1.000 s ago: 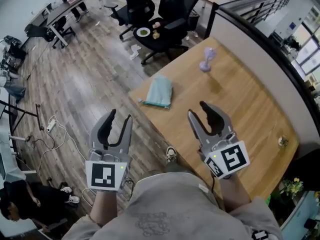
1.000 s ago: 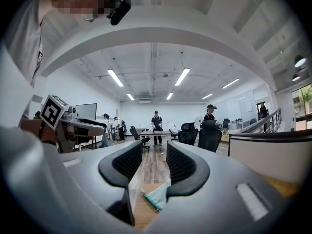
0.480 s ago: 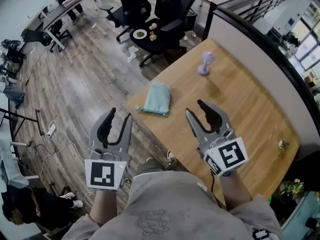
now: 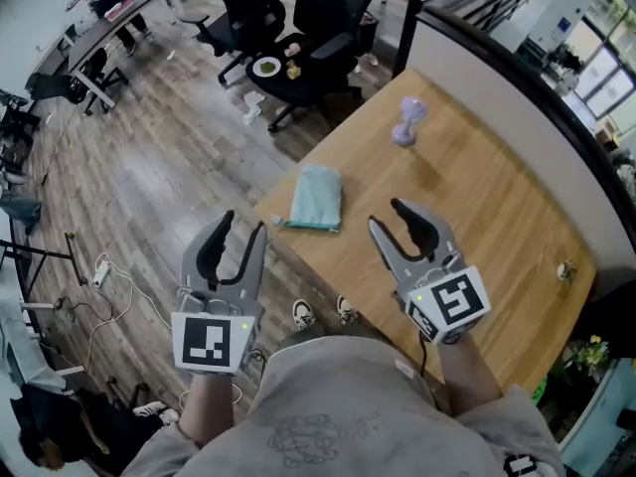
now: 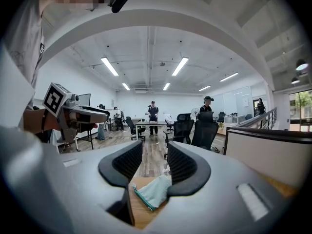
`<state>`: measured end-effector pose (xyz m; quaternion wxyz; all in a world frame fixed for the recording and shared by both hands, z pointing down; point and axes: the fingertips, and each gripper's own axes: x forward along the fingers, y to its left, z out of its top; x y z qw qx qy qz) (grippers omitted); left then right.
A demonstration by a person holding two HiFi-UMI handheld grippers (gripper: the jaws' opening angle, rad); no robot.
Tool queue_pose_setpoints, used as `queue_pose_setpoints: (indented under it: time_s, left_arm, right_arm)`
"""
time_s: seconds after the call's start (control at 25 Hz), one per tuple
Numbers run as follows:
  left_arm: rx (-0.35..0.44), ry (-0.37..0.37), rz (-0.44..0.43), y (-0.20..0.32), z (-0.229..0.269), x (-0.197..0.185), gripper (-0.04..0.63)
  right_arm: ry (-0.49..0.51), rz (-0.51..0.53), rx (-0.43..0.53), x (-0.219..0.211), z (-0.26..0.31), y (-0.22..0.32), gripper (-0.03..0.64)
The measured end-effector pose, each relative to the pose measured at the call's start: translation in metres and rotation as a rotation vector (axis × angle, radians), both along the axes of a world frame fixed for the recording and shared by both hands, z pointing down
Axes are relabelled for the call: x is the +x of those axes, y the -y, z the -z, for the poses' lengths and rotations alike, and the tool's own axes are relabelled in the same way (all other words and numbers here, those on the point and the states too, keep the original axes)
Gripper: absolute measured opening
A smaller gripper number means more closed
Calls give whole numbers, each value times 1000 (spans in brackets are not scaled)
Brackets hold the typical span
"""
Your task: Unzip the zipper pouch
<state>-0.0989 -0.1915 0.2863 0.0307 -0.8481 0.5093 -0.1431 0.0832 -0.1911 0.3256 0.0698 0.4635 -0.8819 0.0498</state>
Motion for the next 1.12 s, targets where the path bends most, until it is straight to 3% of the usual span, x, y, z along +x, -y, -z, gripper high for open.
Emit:
queue_pose_setpoints:
  time_s: [0.12,0.4,0.6,1.12]
  left_arm:
    - [-10,-6,-4,8,-3,-5,164]
    - [-83,-17,-27,19,-42,-6,164]
    - [-129,-96,-70,32,-73,0,164]
    - [-316,-45,-49,46,-183,1,164]
  right_arm:
    - [-47,13,-23,-6,-11,7,164]
    - [-279,73,-92,-14,-70,30,164]
    - [-439,180,-105,-19,-124,47,163]
    - [-600,417,-293,-41,-269,60,156]
